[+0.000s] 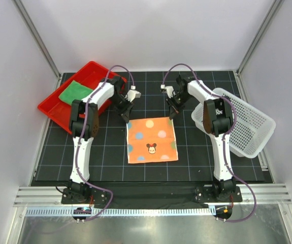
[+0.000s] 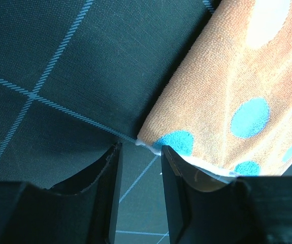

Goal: Fold and stack the towels
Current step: Fold the towel

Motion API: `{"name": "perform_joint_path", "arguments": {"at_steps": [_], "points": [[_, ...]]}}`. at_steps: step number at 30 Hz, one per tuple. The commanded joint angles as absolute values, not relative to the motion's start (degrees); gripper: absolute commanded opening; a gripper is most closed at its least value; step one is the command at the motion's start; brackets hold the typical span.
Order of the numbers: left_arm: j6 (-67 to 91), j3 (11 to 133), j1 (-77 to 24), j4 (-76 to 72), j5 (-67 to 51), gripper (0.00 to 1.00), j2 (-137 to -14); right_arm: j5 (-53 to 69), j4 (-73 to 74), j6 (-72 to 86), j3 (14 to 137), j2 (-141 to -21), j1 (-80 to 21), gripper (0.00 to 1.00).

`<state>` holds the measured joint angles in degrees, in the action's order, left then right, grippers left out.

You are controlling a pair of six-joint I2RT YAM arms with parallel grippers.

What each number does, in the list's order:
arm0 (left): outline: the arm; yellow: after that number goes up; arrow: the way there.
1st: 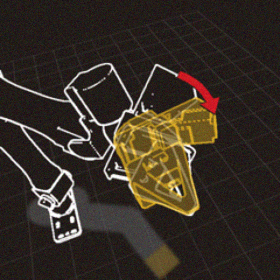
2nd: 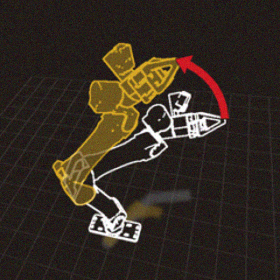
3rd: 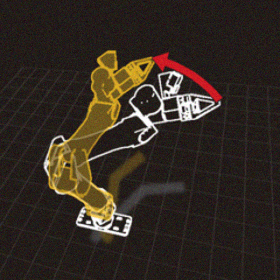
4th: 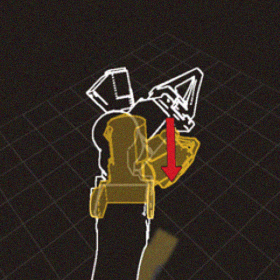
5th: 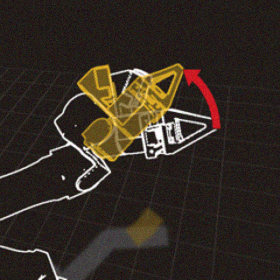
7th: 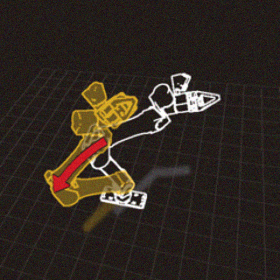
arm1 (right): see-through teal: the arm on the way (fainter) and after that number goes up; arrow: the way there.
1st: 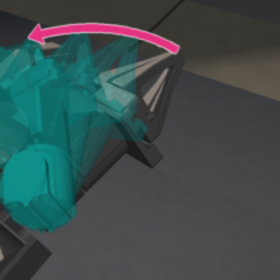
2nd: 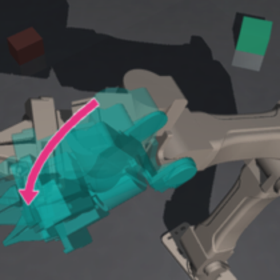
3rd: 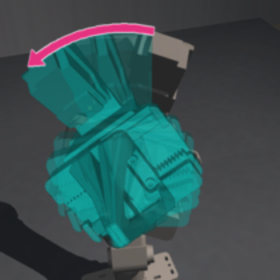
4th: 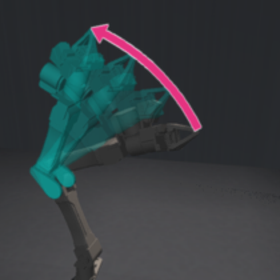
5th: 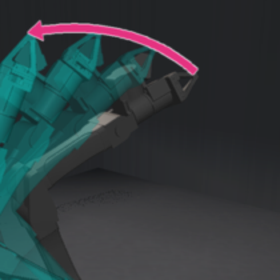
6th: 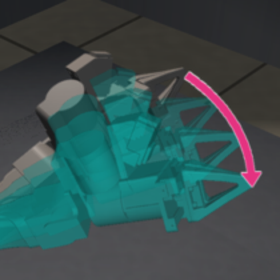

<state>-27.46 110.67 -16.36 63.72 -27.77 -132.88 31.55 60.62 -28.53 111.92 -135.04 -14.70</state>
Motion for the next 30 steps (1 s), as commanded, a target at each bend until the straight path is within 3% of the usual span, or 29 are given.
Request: {"name": "perform_joint_path", "arguments": {"at_steps": [1,24,29,30], "points": [[-26.98,112.85,-16.00,62.67,-30.06,0.40,-130.43,31.20,59.15,-28.39,112.06,-132.28,-14.50,0.01],[-26.28,111.09,-17.84,62.75,-29.44,0.38,-133.77,30.50,58.19,-27.77,111.71,-131.40,-14.50,0.01],[-26.45,111.36,-18.46,63.19,-28.13,0.32,-134.56,30.41,57.92,-27.60,111.53,-131.22,-14.50,0.01],[-26.54,111.44,-18.37,63.19,-27.86,0.26,-134.65,30.32,58.01,-27.60,111.53,-131.22,-14.50,0.01]]}}
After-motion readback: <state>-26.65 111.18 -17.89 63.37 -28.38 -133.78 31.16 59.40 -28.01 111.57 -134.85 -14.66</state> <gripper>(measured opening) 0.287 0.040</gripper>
